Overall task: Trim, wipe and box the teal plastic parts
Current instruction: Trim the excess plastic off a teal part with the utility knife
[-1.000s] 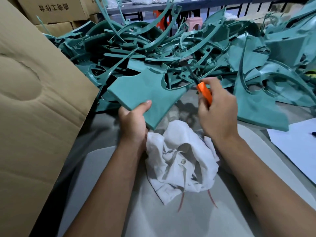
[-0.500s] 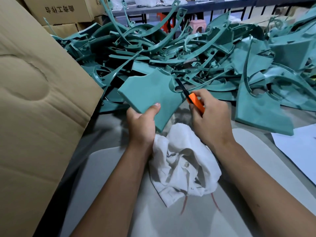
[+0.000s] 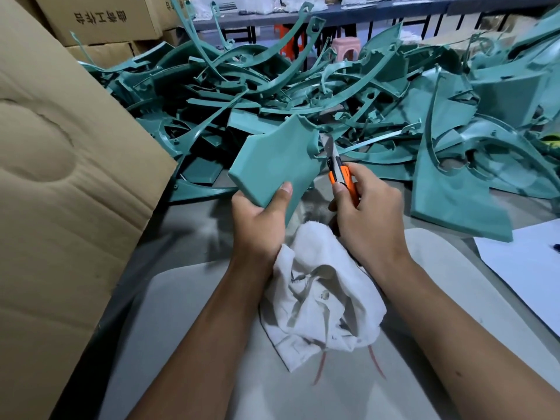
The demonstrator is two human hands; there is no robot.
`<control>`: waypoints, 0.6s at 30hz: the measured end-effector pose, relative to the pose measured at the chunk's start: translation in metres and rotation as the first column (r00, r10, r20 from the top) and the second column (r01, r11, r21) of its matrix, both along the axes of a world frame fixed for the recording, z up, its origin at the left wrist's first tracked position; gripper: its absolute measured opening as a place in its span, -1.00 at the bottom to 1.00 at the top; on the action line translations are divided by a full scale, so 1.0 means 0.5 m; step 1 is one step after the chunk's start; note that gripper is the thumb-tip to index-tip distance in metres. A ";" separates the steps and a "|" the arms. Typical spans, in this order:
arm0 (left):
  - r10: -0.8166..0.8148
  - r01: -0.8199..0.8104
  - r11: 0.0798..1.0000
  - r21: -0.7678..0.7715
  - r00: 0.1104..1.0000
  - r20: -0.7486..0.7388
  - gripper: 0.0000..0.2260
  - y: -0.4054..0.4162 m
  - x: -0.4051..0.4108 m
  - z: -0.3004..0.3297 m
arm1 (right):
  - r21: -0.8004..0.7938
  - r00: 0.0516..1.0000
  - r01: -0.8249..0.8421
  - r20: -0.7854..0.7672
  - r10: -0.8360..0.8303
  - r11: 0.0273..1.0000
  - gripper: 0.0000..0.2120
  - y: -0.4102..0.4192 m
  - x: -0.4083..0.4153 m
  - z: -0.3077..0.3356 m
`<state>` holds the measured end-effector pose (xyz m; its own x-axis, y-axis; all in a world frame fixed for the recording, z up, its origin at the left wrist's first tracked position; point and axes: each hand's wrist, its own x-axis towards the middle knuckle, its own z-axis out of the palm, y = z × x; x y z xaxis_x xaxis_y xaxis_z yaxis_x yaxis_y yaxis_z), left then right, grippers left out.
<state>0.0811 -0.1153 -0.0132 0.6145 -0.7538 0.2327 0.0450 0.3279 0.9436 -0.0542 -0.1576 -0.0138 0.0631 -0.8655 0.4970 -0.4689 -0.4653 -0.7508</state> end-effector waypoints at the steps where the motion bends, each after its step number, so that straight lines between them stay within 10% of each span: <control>1: -0.007 0.007 1.000 -0.002 1.000 0.002 -0.74 -0.001 0.000 -0.001 | -0.014 1.000 -0.003 0.001 0.003 1.000 -0.79 0.002 0.001 0.001; 14: -0.011 0.011 1.000 -0.002 0.996 0.083 -0.76 -0.005 -0.004 -0.011 | 0.051 0.999 -0.035 -0.037 0.037 0.998 -0.89 0.000 0.004 -0.001; 18: -0.008 0.009 1.000 -0.003 0.994 0.106 -0.75 -0.011 -0.009 -0.018 | 0.373 0.893 -0.342 0.416 0.174 0.862 -0.79 0.003 0.002 0.015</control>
<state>0.0764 -0.1207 -0.0224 0.5799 -0.7581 0.2983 -0.0521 0.3308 0.9422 -0.0535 -0.1561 -0.0064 0.2066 -0.9716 0.1154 -0.0391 -0.1261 -0.9912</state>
